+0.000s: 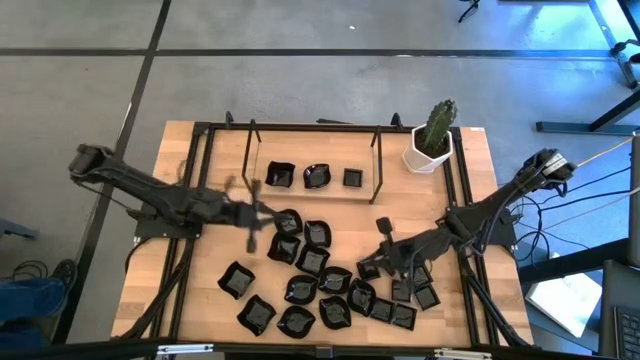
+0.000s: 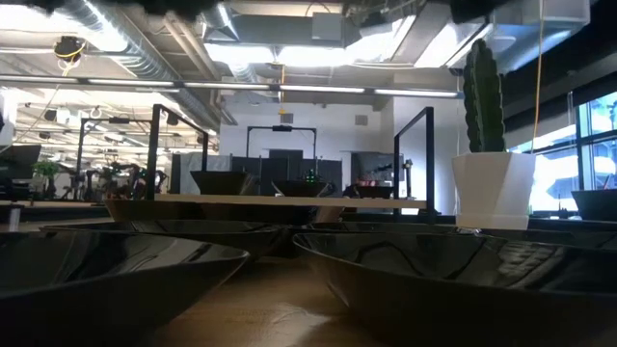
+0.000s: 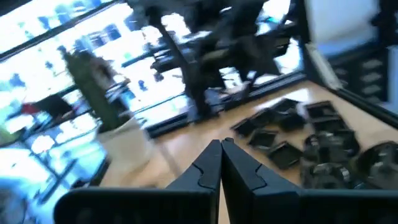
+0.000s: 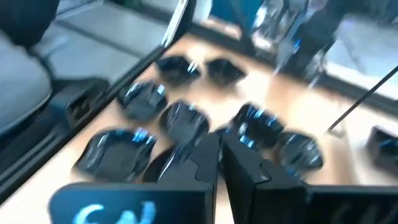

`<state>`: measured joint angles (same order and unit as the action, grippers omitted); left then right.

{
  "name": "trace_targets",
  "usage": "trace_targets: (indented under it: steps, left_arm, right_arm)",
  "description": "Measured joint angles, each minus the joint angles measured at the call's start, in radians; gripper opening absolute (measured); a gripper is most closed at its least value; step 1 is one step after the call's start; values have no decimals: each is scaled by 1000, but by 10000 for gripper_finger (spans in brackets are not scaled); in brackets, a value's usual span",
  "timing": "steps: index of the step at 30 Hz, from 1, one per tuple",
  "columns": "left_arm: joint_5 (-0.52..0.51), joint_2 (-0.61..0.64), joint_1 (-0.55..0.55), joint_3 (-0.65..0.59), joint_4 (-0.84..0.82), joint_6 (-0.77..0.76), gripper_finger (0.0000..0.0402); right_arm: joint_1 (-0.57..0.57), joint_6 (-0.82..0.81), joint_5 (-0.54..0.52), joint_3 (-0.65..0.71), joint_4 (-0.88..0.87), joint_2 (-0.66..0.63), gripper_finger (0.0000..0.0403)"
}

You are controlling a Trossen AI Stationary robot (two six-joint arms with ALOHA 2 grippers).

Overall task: Pick & Place Mini shaped plates
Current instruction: Stack the distorted square plate on the top of the distorted square plate on the shelf

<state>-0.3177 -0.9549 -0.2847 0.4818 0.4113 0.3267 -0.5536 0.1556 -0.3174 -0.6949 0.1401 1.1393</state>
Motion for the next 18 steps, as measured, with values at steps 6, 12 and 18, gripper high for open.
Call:
trace_targets:
  steps: [6, 12, 18]
  left_arm:
    - [-32, 285, 14, -153, 14, -104, 3]
    - [-31, 397, -3, -181, -64, -138, 3]
    - [-32, 415, -8, -181, -64, -129, 3]
  right_arm:
    - [21, -8, 4, 0, 53, 0, 5]
    - [21, -65, 4, 0, 72, 28, 12]
    - [19, -36, 52, 0, 76, 48, 4]
